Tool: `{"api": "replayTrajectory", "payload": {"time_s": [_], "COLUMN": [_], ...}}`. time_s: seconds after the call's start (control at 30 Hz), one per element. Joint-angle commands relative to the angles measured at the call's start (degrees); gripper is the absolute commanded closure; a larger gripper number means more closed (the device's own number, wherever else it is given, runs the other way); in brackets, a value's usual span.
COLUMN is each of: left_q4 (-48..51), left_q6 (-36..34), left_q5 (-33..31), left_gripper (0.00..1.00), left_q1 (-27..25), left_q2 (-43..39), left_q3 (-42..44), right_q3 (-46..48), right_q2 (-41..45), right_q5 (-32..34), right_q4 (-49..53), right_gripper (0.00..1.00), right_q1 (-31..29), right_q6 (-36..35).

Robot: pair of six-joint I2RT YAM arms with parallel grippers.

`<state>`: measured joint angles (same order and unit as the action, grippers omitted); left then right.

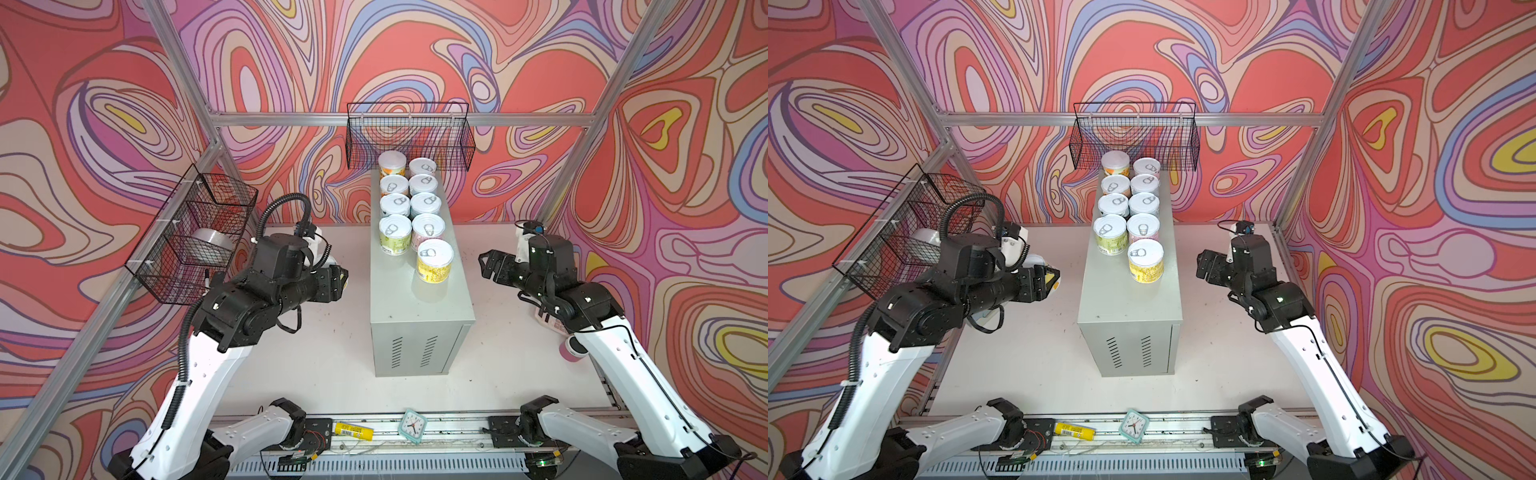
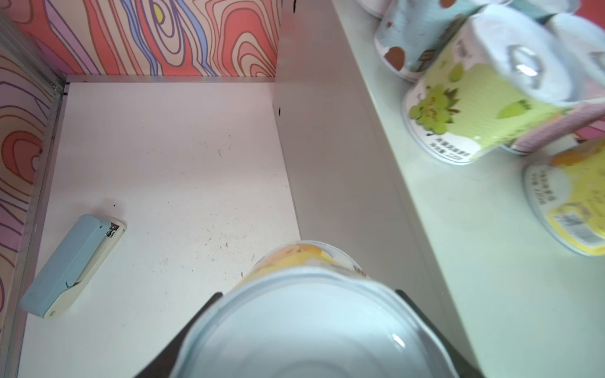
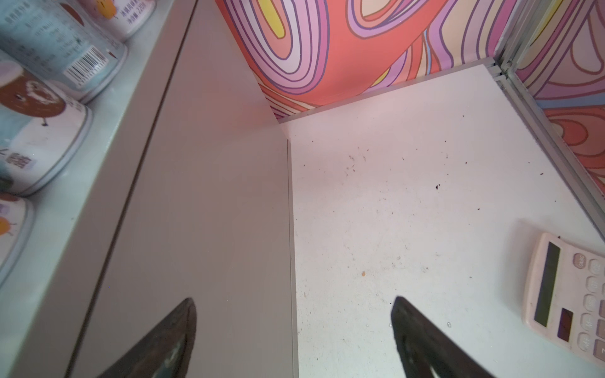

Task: Place and organize the canned foods onto the counter
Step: 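Close the left gripper on the yellow can and lift it over the cabinet top, then lower the yellow can with the left gripper beside the front yellow can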

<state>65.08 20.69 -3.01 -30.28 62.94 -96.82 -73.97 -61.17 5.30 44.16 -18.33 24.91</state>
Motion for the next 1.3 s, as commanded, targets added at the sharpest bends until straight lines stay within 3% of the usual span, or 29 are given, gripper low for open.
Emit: {"api": "replayTrajectory", "payload": {"time_s": [0.0, 0.2, 0.37, 0.73, 1.13, 1.17, 1.27], "left_q4": [2.68, 4.53, 4.2, 4.33, 1.68, 1.34, 0.59], "left_q6": [-1.61, -3.08, -4.49, -6.23, -5.38, -5.39, -5.55], "left_q5": [-1.08, -6.89, -7.61, -8.33, -7.24, -7.55, -7.67], "left_gripper": [1.0, 1.0, 1.0, 1.0, 0.99, 0.91, 0.54], "left_q1": [-2.68, -11.55, -15.12, -18.76, -19.32, -19.31, -19.3], "left_q2": [1.03, 6.68, 12.08, 21.39, 25.64, 25.78, 26.01], "left_q3": [-5.68, -13.61, -18.52, -24.69, -23.02, -22.81, -22.53], "right_q3": [-2.0, -3.1, -3.53, -3.47, -2.04, -2.05, -1.79], "right_q2": [1.29, 1.74, 2.26, 4.19, 4.52, 4.48, 4.31], "right_q5": [1.42, 1.89, 1.58, 1.89, -0.35, -0.69, -1.73], "right_q4": [1.2, 1.47, 1.66, 2.1, 0.67, 0.77, 0.74], "right_gripper": [0.04, 0.04, 0.04, 0.04, 0.05, 0.05, 0.05], "right_q1": [0.22, 0.22, 0.22, 0.27, 0.22, 0.22, 0.22], "right_q6": [-0.73, -0.77, -0.92, -1.63, -1.17, -1.0, -0.53]}}
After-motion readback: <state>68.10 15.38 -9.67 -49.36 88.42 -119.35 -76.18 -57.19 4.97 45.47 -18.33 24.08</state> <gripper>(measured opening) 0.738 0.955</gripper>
